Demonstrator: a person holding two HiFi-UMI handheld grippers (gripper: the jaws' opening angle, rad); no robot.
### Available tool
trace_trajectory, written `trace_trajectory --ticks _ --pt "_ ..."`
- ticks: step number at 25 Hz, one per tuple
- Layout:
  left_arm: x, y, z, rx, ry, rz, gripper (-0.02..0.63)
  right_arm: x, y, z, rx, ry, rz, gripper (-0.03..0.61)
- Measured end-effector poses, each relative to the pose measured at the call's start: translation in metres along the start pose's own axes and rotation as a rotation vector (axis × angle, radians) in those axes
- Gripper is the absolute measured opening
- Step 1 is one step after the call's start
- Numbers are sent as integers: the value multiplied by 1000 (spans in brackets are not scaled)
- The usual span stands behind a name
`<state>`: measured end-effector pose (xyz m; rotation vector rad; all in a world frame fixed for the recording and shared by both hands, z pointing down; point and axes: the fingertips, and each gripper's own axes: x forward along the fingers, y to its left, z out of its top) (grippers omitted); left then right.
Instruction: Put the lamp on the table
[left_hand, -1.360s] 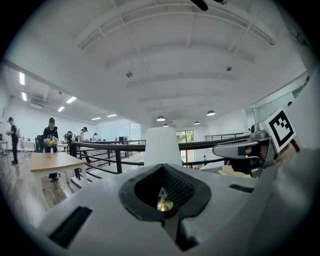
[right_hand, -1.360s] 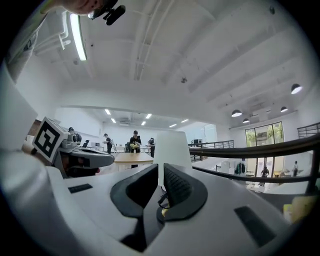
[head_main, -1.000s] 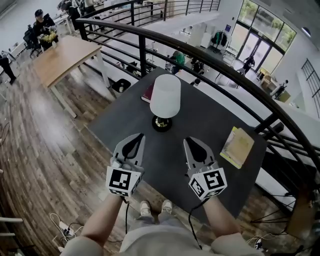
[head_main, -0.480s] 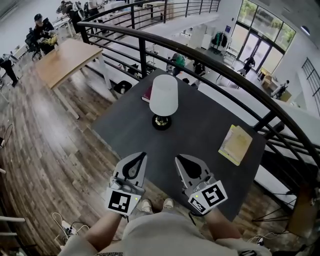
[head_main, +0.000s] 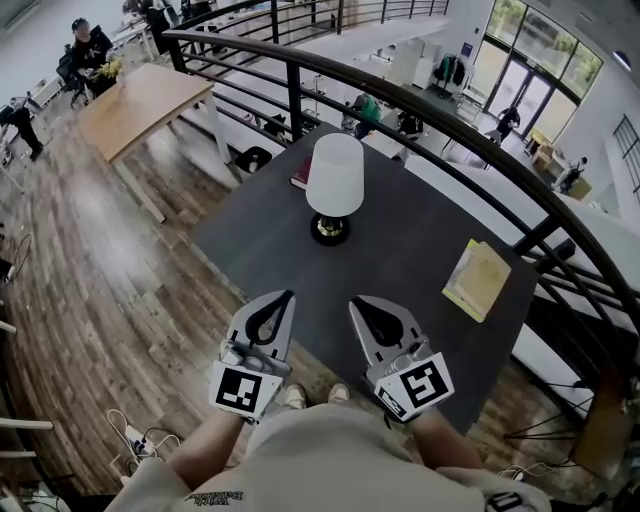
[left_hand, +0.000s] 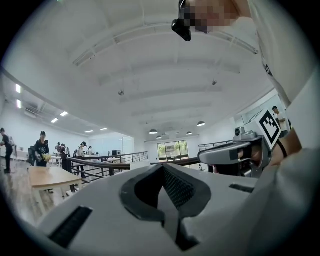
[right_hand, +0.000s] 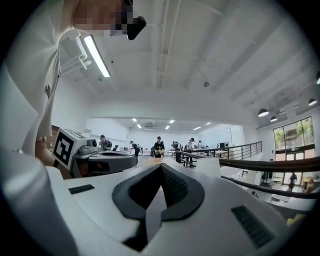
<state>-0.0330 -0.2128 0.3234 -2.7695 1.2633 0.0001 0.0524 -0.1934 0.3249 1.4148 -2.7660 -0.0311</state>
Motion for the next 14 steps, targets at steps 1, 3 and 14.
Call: trace_trajectory --ticks 1,3,14 --pt "0 0 0 -2 2 0 5 0 -1 0 -1 0 0 2" --pt "1 -1 0 0 1 0 5 0 -3 1 1 -1 -4 2" --pt "5 -3 -1 -7 11 -9 5 0 -4 10 41 -22 10 2"
